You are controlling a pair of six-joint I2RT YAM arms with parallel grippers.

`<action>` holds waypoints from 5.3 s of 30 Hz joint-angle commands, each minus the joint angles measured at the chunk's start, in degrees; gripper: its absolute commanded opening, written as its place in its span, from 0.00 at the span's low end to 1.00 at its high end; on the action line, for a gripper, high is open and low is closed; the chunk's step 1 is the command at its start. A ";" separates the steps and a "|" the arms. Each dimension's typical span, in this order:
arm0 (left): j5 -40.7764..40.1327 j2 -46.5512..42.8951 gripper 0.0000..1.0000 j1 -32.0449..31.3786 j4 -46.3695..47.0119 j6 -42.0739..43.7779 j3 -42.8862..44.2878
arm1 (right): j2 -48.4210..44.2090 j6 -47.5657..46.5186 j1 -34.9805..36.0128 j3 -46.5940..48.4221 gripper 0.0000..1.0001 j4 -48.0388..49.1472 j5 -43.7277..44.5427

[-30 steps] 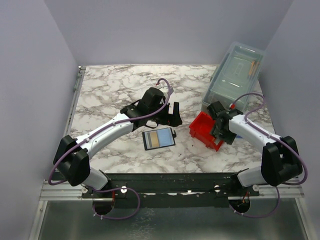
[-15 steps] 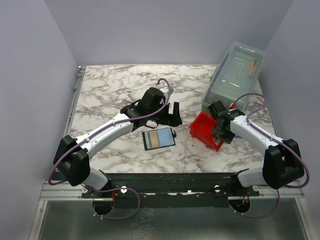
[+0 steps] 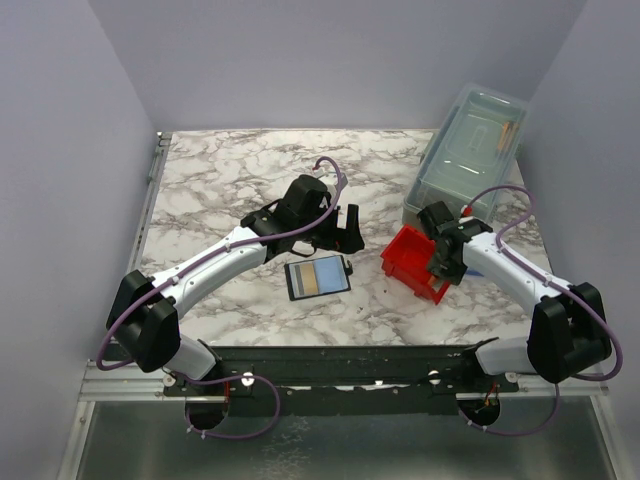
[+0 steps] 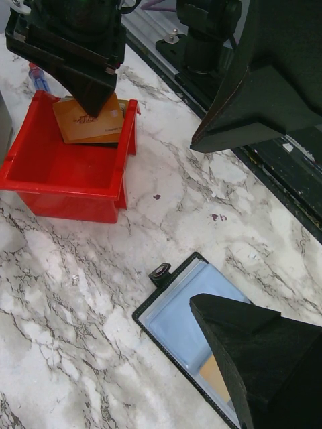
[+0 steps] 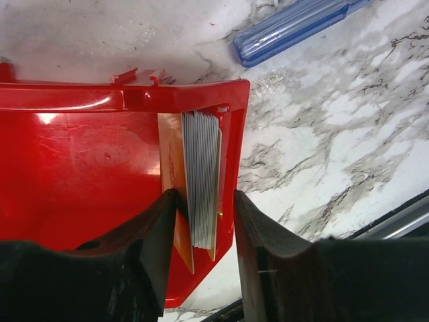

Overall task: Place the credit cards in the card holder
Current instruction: Pick up the credit card from the storage box.

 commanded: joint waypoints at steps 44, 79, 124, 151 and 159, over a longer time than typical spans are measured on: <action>0.65 -0.11 0.94 -0.17 0.93 0.66 -0.57 | -3.39 2.71 -0.45 -3.97 0.14 -1.09 -3.63; 1.61 0.09 0.94 -0.15 1.37 0.46 -0.89 | -6.17 3.51 -0.45 -2.74 0.22 -5.00 -3.36; 3.12 1.60 0.94 -0.15 1.81 0.09 -0.62 | -12.79 6.53 -0.45 -3.62 0.00 -3.32 -1.62; 1.82 -2.34 0.93 22.77 -13.09 -9.93 -14.26 | -12.07 -24.76 7.19 4.58 0.00 36.00 -39.05; 2.94 2.42 0.87 23.80 -12.01 -10.44 -15.92 | 5.44 -20.95 15.72 9.07 0.00 44.96 -46.37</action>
